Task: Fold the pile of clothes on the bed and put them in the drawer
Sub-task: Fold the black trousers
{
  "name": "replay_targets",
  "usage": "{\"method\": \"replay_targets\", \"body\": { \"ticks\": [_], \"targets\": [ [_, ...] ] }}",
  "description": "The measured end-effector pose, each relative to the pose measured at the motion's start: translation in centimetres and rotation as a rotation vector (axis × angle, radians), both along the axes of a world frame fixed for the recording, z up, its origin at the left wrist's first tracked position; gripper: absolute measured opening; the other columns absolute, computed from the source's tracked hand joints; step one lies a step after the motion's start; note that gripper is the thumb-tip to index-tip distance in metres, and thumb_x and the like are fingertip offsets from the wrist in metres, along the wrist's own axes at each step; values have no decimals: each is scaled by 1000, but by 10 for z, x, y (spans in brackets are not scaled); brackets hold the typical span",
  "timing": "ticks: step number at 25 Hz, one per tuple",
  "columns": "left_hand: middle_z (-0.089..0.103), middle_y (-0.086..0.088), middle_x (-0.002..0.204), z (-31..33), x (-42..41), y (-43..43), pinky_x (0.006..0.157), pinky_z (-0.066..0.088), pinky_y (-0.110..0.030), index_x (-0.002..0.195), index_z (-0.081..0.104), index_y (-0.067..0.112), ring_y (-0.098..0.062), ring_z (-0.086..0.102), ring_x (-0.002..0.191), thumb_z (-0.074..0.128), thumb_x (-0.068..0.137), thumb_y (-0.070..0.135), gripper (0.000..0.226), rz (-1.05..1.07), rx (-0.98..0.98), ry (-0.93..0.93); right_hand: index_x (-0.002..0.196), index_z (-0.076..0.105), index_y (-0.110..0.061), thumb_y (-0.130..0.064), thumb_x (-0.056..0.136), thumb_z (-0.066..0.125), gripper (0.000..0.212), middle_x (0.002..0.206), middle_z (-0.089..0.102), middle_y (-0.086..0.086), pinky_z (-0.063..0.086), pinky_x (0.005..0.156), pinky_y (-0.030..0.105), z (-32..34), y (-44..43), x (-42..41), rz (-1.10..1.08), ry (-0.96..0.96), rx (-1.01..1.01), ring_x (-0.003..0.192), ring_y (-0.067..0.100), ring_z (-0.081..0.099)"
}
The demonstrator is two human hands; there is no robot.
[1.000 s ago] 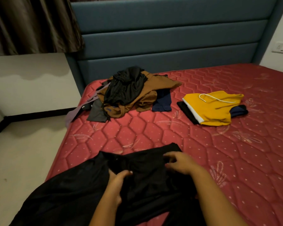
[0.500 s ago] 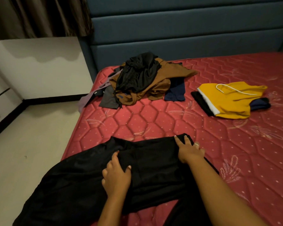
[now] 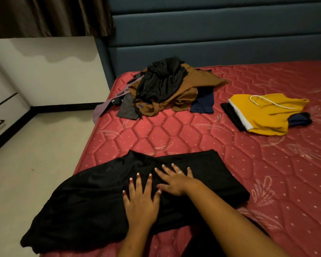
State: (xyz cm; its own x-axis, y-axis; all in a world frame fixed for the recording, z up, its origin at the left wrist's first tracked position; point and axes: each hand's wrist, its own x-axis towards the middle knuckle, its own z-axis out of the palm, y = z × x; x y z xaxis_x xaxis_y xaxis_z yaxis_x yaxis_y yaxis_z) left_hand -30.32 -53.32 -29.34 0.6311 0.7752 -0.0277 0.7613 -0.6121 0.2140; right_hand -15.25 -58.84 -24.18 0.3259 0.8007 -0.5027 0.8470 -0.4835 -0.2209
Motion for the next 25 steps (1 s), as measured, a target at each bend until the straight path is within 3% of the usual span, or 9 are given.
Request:
{"method": "replay_targets", "body": {
  "ticks": [2,6,10,12,14,16,19,23,25],
  "targets": [
    [50,-10,142,-2,0,2,95,42,-59,134,56,28,-38,47,129,27,83,63,68,0,-17,-1,147,-10,-49,-64,96,24,63,157,-19,-17,-10,108,66,-7,1,3,-14,14,-58,146,19,-19],
    [4,-11,161,5,-7,5,117,8,-49,151,10,41,-38,2,147,-7,68,76,92,63,-81,29,148,-11,-46,-62,97,23,64,157,-20,-17,-10,107,68,-9,-21,39,-248,-81,-62,146,20,-21],
    [8,-22,157,20,-11,1,116,16,-39,149,16,45,-35,8,144,34,94,61,61,147,-205,-40,153,10,-32,-35,101,37,58,161,-2,-8,0,113,60,0,-18,38,-280,-222,-7,148,27,-5],
    [22,-19,152,27,-6,4,112,23,-33,145,36,36,-33,21,139,56,94,37,55,173,-292,-169,140,48,-18,-22,98,44,42,150,38,0,30,110,39,21,-12,24,-210,73,154,137,24,37],
    [36,-16,145,34,2,15,108,28,-29,139,49,26,-30,37,133,66,87,20,55,173,-382,-267,126,61,-6,-9,97,44,33,129,60,9,45,80,23,32,-13,-7,-112,511,72,100,13,60],
    [49,-14,140,46,10,26,106,33,-25,136,54,18,-26,47,128,69,82,8,57,169,-514,-366,132,53,0,-3,98,43,36,133,56,15,44,79,21,28,-12,-47,47,751,-162,98,14,58],
    [40,-10,148,75,26,30,110,25,-22,137,52,14,-21,39,136,67,82,-1,59,122,-580,-539,143,41,-5,-11,98,48,46,144,44,19,38,107,38,-2,5,-78,199,528,-41,128,33,47],
    [38,-5,150,121,54,17,115,32,-38,136,51,31,-17,38,138,68,78,6,65,-82,-725,-932,151,17,-7,-18,102,43,57,158,17,13,15,113,27,6,1,-48,-163,454,310,145,26,18],
    [42,-3,148,126,61,16,111,38,-38,126,54,43,-16,44,134,68,71,13,63,-124,-852,-1082,150,21,-8,-21,102,43,54,156,24,11,21,108,23,7,-13,-9,-336,431,314,143,24,24]
  ]
}}
